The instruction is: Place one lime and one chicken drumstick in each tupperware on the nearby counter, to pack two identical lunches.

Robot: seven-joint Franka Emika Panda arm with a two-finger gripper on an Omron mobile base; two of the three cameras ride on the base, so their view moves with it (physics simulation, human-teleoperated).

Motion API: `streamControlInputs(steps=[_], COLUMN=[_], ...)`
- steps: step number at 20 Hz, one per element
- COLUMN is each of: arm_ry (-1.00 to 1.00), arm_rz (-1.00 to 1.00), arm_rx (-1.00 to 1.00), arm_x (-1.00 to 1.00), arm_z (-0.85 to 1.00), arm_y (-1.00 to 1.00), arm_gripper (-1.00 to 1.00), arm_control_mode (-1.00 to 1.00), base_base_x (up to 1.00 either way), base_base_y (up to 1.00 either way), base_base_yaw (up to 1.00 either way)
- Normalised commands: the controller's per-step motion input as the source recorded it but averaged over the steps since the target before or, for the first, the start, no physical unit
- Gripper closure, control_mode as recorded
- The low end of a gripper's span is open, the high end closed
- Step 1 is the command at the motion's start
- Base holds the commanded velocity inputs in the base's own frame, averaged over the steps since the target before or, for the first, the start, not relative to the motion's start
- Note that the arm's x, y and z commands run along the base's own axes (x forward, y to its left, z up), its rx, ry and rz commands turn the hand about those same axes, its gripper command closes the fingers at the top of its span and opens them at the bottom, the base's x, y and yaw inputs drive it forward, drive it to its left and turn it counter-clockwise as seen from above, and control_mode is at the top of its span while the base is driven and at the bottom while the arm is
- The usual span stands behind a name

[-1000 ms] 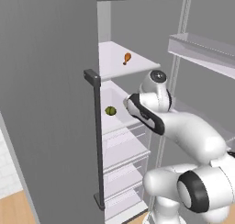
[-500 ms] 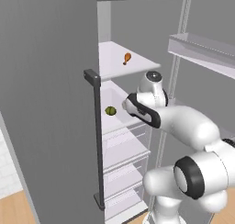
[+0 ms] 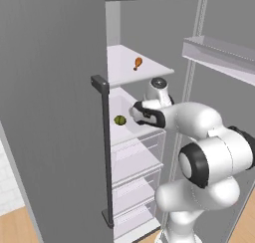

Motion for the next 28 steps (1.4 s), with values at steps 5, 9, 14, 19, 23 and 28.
streamControlInputs(steps=[5, 9, 14, 19, 23, 28], arm_ry=[0.00, 0.00, 0.00, 0.01, 0.01, 0.07], arm_rz=[-0.05, -0.06, -0.05, -0.04, -0.03, -0.02], arm_rx=[0.00, 0.00, 0.00, 0.00, 0.00, 0.00], arm_x=[0.34, 0.40, 0.31, 0.34, 0.33, 0.24], arm_z=[-0.24, -0.25, -0.19, -0.19, -0.20, -0.13], arm_y=[0.00, 0.00, 0.00, 0.00, 0.00, 0.00], arm_gripper=[-1.00, -1.00, -1.00, -1.00, -1.00, -1.00], arm_control_mode=[-1.00, -1.00, -1.00, -1.00, -1.00, -1.00], base_base_x=[0.00, 0.00, 0.00, 0.00, 0.00, 0.00], base_base_y=[0.00, 0.00, 0.00, 0.00, 0.00, 0.00], base_base_yaw=[0.00, 0.00, 0.00, 0.00, 0.00, 0.00])
